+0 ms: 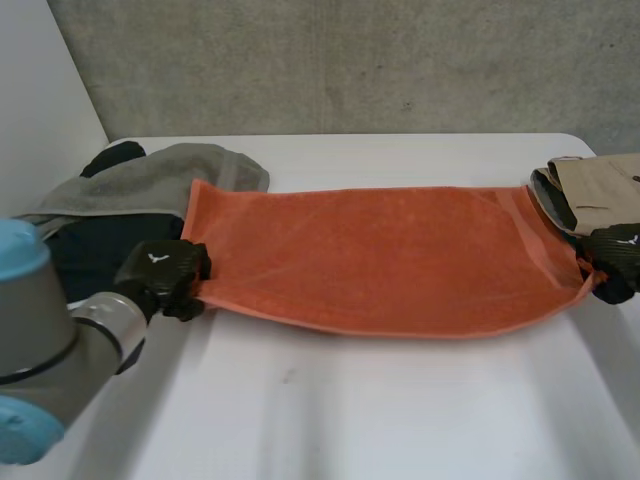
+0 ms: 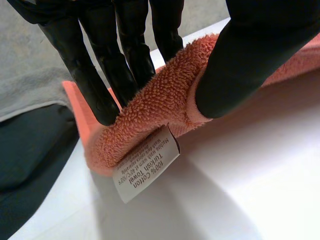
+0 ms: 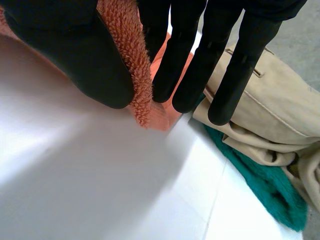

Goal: Fold the laundry.

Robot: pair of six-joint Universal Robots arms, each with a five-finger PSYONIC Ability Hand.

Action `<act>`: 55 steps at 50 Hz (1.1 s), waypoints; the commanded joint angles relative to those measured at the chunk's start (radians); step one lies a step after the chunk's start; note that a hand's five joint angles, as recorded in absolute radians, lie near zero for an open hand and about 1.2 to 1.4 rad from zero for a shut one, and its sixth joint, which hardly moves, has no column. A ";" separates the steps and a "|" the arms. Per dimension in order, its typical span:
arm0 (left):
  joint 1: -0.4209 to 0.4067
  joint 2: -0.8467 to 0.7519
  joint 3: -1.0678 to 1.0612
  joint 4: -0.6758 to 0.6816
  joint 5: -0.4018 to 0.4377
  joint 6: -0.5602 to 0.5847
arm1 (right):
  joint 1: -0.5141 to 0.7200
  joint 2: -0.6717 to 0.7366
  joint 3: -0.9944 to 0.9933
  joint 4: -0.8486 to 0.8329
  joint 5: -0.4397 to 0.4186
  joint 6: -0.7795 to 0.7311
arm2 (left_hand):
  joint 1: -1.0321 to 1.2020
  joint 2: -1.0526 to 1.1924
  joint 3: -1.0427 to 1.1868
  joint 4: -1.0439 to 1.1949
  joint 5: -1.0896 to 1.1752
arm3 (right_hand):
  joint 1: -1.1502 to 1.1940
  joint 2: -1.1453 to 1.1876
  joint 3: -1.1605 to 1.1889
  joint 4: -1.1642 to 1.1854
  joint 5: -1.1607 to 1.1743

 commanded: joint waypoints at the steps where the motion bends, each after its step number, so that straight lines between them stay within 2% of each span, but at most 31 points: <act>1: 0.045 0.208 0.029 -0.392 0.006 0.175 | -0.073 -0.180 -0.032 0.404 -0.010 -0.280 | 0.309 0.210 0.237 0.203 0.258 | 0.258 0.208 0.202 0.195 0.221; 3: 0.045 0.283 0.063 -0.528 0.011 0.247 | -0.105 -0.251 -0.047 0.570 -0.011 -0.381 | 0.309 0.210 0.237 0.203 0.258 | 0.258 0.208 0.202 0.195 0.221; 6: 0.044 0.343 0.106 -0.645 0.015 0.302 | -0.139 -0.314 -0.061 0.700 -0.022 -0.460 | 0.309 0.210 0.237 0.203 0.258 | 0.258 0.208 0.202 0.195 0.221; 8: 0.045 0.375 0.143 -0.726 0.014 0.330 | -0.151 -0.358 -0.081 0.729 -0.056 -0.491 | 0.309 0.210 0.237 0.203 0.258 | 0.258 0.208 0.202 0.195 0.221; 12: 0.042 0.348 0.177 -0.771 0.011 0.346 | -0.147 -0.372 -0.089 0.720 -0.088 -0.462 | 0.309 0.210 0.237 0.203 0.258 | 0.258 0.208 0.202 0.195 0.221; 18: 0.033 0.188 0.189 -0.724 0.003 0.346 | -0.093 -0.274 -0.075 0.662 -0.068 -0.413 | 0.309 0.210 0.237 0.203 0.258 | 0.258 0.208 0.202 0.195 0.221; 26: -0.021 -0.085 0.298 -0.535 -0.056 0.324 | 0.005 -0.081 -0.104 0.395 0.088 -0.192 | 0.309 0.210 0.237 0.203 0.258 | 0.258 0.208 0.202 0.195 0.221; 30: -0.025 -0.190 0.380 -0.452 -0.096 0.309 | 0.037 -0.015 -0.122 0.276 0.102 -0.112 | 0.309 0.210 0.237 0.203 0.258 | 0.258 0.208 0.202 0.195 0.221; 36: -0.041 -0.294 0.491 -0.412 -0.123 0.306 | 0.096 0.065 -0.161 0.145 0.133 -0.028 | 0.309 0.210 0.237 0.203 0.258 | 0.258 0.208 0.202 0.195 0.221; 41: -0.068 -0.378 0.580 -0.379 -0.129 0.312 | 0.152 0.138 -0.207 0.039 0.231 0.008 | 0.309 0.210 0.237 0.203 0.258 | 0.258 0.208 0.202 0.195 0.221; 48: -0.082 -0.453 0.655 -0.363 -0.161 0.323 | 0.194 0.206 -0.265 -0.007 0.320 0.012 | 0.309 0.210 0.237 0.203 0.258 | 0.258 0.208 0.202 0.195 0.221; 51: -0.084 -0.472 0.686 -0.348 -0.169 0.327 | 0.202 0.227 -0.291 -0.019 0.352 0.017 | 0.111 0.012 0.039 0.005 0.060 | 0.258 0.208 0.202 0.195 0.221; 52: -0.084 -0.472 0.691 -0.345 -0.170 0.326 | 0.203 0.232 -0.299 -0.021 0.360 0.018 | -0.038 -0.137 -0.110 -0.144 -0.090 | 0.040 -0.011 -0.016 -0.024 0.002; 53: -0.084 -0.466 0.694 -0.342 -0.164 0.323 | 0.208 0.243 -0.311 -0.018 0.380 0.025 | -0.560 -0.659 -0.632 -0.666 -0.611 | -0.857 -0.908 -0.914 -0.921 -0.895; 54: -0.085 -0.461 0.694 -0.342 -0.163 0.324 | 0.212 0.244 -0.314 -0.016 0.387 0.031 | -0.856 -0.955 -0.928 -0.962 -0.907 | -0.963 -1.014 -1.020 -1.027 -1.001; 55: -0.087 -0.455 0.692 -0.342 -0.167 0.327 | 0.215 0.246 -0.319 -0.012 0.389 0.038 | -0.912 -1.011 -0.984 -1.018 -0.964 | -0.963 -1.014 -1.020 -1.027 -1.001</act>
